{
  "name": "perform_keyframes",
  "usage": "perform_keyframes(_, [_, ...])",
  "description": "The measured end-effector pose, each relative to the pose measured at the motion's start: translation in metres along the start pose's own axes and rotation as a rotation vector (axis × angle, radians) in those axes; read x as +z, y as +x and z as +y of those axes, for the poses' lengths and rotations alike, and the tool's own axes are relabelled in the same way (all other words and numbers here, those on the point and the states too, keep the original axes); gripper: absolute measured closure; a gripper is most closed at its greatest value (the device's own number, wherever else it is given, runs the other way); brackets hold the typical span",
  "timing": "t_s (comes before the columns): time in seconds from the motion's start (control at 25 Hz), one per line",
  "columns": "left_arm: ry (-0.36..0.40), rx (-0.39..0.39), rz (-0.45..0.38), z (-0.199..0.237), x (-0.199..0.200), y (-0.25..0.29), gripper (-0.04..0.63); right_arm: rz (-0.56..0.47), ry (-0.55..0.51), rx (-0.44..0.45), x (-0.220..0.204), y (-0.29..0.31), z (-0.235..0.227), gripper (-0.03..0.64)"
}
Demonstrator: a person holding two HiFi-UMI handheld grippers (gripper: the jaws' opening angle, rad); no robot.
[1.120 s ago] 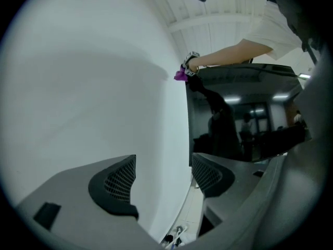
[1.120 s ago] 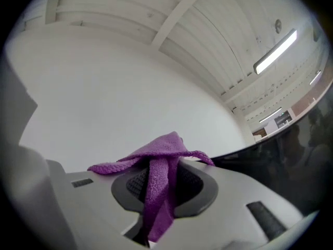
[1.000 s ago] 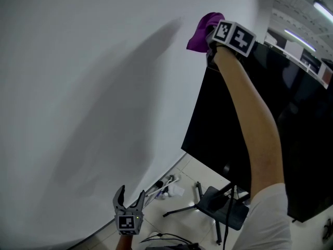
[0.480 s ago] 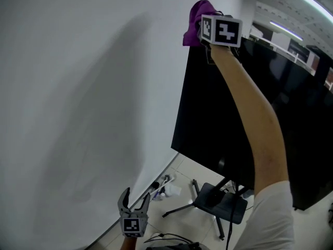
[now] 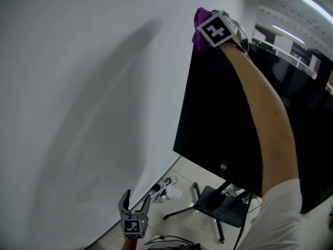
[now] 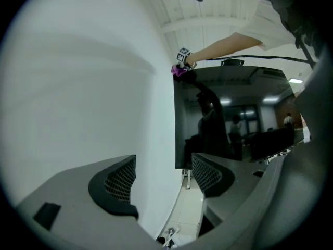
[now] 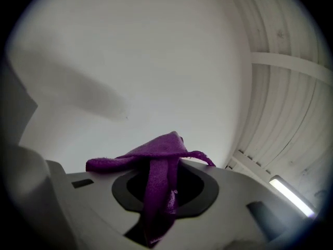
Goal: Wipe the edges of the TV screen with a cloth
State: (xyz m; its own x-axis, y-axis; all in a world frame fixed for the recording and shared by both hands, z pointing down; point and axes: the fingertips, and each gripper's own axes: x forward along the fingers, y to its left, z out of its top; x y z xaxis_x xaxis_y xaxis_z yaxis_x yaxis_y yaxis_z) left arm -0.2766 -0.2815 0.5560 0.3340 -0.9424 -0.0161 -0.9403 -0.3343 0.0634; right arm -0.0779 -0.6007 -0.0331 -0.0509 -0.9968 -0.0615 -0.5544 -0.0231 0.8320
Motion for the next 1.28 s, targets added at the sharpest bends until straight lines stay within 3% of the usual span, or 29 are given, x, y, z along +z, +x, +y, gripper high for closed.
perform_keyframes(0.24, [0.020,-0.029,0.010,-0.008,0.001,0.007,0.275,0.001,0.063,0.028,-0.027,-0.017,-0.016,0.515])
perform_keyframes(0.44, [0.005,-0.084,0.023,-0.035,-0.002,0.015,0.275,0.013,-0.077,0.016,-0.046,-0.045,-0.021,0.515])
perform_keyframes(0.68, [0.022,-0.200,0.024,-0.096,-0.003,0.026,0.275,-0.001,-0.112,-0.037,-0.083,-0.095,-0.054,0.514])
perform_keyframes(1.28, [0.037,-0.518,0.039,-0.302,-0.001,0.023,0.275,0.061,-0.083,-0.152,-0.253,-0.286,-0.190,0.512])
